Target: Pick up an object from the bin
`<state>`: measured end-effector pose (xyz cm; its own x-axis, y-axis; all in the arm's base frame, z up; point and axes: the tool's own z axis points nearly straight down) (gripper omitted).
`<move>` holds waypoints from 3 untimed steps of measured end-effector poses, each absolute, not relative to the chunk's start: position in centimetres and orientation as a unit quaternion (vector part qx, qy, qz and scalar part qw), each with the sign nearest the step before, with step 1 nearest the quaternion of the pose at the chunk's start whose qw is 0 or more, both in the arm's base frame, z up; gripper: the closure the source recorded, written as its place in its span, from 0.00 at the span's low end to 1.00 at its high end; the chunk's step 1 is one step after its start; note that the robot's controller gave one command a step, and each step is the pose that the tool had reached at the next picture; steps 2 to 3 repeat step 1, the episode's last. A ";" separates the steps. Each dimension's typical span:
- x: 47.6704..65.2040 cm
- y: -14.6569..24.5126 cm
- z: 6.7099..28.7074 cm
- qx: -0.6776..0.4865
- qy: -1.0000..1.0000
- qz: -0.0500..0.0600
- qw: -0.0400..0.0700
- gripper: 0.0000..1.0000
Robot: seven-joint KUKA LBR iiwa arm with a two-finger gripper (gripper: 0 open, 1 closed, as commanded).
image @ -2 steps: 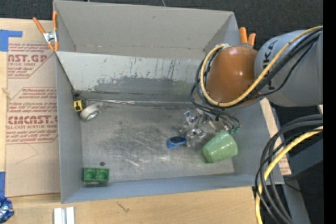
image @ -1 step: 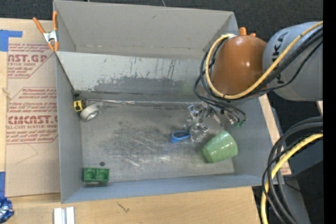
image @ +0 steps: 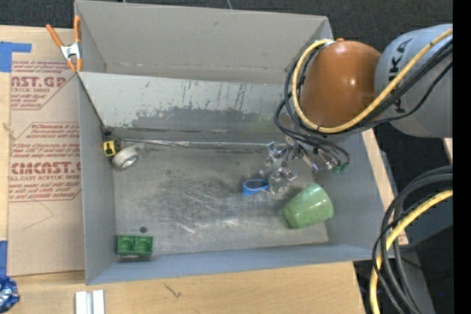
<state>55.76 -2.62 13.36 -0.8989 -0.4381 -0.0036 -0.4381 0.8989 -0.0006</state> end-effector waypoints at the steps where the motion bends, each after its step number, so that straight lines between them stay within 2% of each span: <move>1: 55.9 -2.5 18.7 -0.225 0.974 0.000 0.003 1.00; 3: 55.9 -2.5 18.7 -0.225 0.974 0.000 0.003 1.00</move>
Offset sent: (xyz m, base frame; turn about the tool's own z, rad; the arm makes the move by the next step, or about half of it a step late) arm 0.0000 0.0000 0.0504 0.0000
